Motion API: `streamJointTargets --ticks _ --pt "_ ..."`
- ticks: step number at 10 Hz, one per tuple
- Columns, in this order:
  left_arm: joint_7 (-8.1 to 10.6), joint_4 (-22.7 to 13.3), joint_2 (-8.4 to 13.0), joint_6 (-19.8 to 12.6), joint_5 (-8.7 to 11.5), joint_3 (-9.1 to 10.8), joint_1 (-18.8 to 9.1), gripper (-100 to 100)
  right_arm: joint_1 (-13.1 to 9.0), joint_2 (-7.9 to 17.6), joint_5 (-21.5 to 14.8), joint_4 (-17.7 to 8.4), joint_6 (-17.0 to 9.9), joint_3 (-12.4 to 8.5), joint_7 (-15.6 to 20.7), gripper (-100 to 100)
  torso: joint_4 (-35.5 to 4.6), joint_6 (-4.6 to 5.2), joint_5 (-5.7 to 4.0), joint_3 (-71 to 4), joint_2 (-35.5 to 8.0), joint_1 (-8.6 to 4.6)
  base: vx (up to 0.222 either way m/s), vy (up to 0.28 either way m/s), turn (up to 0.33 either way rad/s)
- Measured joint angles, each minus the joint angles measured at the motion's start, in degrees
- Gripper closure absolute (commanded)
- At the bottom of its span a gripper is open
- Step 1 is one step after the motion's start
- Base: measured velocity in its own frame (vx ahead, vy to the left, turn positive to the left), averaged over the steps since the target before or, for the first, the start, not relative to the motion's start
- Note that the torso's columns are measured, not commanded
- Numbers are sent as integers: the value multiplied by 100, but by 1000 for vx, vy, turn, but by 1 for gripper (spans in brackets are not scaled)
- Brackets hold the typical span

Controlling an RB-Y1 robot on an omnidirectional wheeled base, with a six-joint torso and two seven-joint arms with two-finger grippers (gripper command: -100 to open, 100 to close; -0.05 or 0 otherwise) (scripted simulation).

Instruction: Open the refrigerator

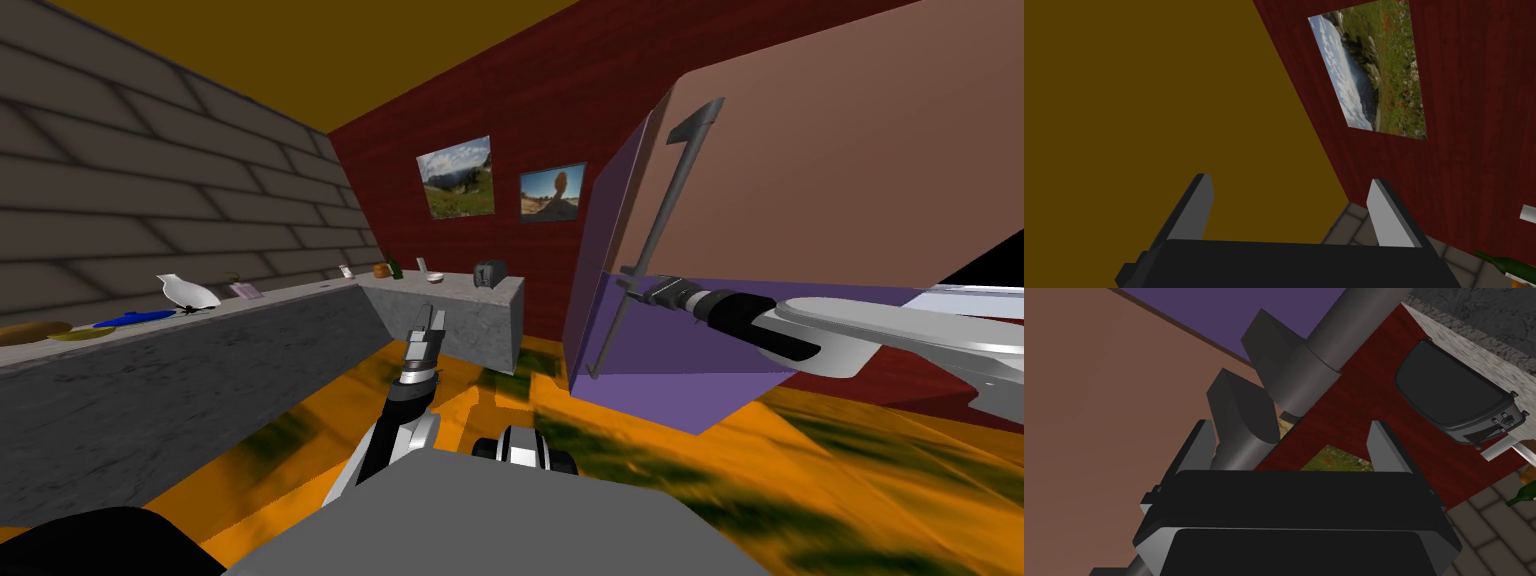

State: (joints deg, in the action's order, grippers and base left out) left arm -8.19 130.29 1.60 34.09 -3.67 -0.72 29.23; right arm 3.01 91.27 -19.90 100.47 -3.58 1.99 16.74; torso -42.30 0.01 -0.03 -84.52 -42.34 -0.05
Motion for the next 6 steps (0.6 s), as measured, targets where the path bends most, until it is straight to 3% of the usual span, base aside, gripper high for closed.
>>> streamJointTargets --ticks 2,3,4,5,6 --pt "0 0 0 0 0 0 0 0 -138 281 -10 -113 -141 64 2 -100 2 -2 4 -5 6 8 49 60 11" --pt "0 0 0 0 0 0 0 0 -101 413 -27 -153 -204 -1 -3 -100 3 -1 3 -6 8 7 24 28 1" --pt "0 0 0 0 0 0 0 0 -95 426 -30 -157 -218 -13 -4 -100 1 -1 -1 -1 1 -6 -105 -71 333" --pt "0 0 1 0 0 0 -3 0 -192 477 33 -372 -223 132 -32 -100 -6 -8 -8 15 -30 -31 -145 -91 498" --pt "0 -1 1 -1 0 0 -3 0 -386 463 59 -560 -255 362 -31 -100 -7 -6 -8 18 -28 -21 -83 -51 97"
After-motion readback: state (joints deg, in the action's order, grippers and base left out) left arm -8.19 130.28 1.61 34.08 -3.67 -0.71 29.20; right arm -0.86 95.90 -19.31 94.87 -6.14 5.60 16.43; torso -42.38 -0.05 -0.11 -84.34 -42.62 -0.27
